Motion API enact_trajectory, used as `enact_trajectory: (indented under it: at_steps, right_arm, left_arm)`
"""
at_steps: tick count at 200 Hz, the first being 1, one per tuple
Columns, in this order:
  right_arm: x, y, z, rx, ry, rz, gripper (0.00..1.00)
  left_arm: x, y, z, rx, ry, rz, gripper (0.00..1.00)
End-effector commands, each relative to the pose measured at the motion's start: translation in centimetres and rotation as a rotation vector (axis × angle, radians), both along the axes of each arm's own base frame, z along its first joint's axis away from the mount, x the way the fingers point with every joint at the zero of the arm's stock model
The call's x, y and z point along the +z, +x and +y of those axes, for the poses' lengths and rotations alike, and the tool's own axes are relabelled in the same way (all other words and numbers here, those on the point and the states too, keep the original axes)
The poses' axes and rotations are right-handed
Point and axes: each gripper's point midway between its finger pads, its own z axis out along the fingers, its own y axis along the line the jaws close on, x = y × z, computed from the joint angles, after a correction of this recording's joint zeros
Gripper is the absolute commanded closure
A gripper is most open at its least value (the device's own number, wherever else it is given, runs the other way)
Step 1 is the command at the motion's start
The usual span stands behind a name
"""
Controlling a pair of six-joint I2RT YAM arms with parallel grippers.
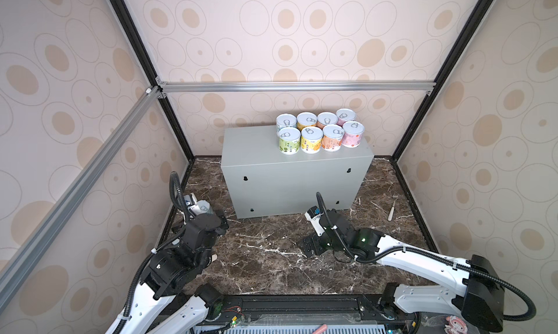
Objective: Place and organize the canned foods onto the counter
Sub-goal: 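Lower the left gripper beside the cabinet over the white-lidded coconut-label can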
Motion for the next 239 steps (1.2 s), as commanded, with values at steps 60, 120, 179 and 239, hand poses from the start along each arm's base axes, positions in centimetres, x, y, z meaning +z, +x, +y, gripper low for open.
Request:
enact_trajectory:
  at_steps: [60,120,179,239]
  right_arm:
    - [-1.4,-0.4,2.0,0.056,0.049,0.029,0.01]
    - [-3.2,-0.9,1.3,0.066,0.026,0.035,0.01]
    - [-4.5,-1.1,2.2,0.076,0.058,0.07,0.01]
    - [-6.7,-1.3,2.4,0.072,0.04,0.118,0.0]
  left_arm:
    - [-7.2,3.7,2.1,0.061,-0.156,0.177,0.01]
    - [-10.8,6.8,4.3,0.123,-0.273,0.192,0.01]
    - [-13.2,10.1,5.4,0.148,-0.257,0.241,0.01]
    - [-16.7,12.7,7.2,0.194,-0.246,0.319,0.01]
